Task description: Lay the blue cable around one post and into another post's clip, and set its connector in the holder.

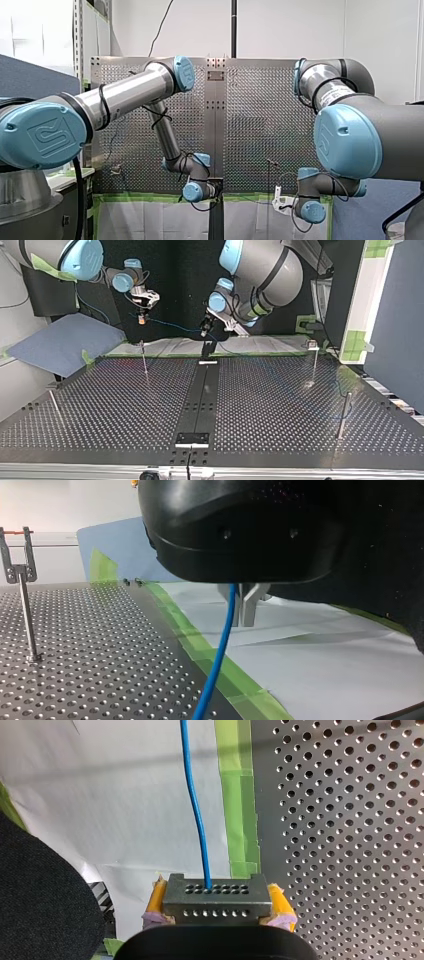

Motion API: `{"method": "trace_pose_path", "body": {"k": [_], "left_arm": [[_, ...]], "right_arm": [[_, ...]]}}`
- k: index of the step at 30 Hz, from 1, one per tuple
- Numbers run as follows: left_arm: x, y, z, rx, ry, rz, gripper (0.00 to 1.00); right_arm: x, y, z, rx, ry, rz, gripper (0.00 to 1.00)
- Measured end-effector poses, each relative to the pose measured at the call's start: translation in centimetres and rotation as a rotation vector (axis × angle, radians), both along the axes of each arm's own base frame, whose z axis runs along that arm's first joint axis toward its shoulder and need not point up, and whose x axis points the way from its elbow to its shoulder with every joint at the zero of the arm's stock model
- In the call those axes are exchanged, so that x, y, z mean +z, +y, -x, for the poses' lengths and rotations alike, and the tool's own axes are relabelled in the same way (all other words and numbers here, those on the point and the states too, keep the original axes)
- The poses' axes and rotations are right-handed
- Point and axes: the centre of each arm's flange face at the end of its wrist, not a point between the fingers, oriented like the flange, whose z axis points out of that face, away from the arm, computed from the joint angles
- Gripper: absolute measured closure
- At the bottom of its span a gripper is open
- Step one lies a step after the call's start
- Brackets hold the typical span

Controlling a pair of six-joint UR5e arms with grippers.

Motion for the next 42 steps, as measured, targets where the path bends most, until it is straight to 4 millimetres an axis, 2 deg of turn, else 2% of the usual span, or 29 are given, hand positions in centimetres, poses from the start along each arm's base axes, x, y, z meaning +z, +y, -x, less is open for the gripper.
{"method": "trace_pose_path", "body": {"k": [14, 21, 25, 31, 42], "left_arm": [[0.3, -0.6, 0.8, -0.05, 0.038, -0.012, 0.98], [2.6, -2.0, 1.4, -0.092, 0.047, -0.011, 0.98], [4.6, -3.3, 1.9, -0.113, 0.037, -0.006, 0.98], [6.2, -4.7, 2.7, -0.128, 0.021, 0.0, 0.98], [6.4, -6.9, 5.4, -0.153, 0.024, -0.013, 0.98]], "right_arm": [[-0.1, 0.0, 0.0, 0.0, 0.001, 0.0, 1.0], [0.0, -0.1, 0.4, -0.029, 0.031, 0.004, 1.0], [0.1, -0.2, 0.8, -0.051, 0.064, 0.002, 1.0], [1.6, -0.5, 1.6, -0.076, 0.08, 0.003, 1.0], [6.0, -0.7, 3.4, -0.115, 0.067, 0.013, 1.0]]}}
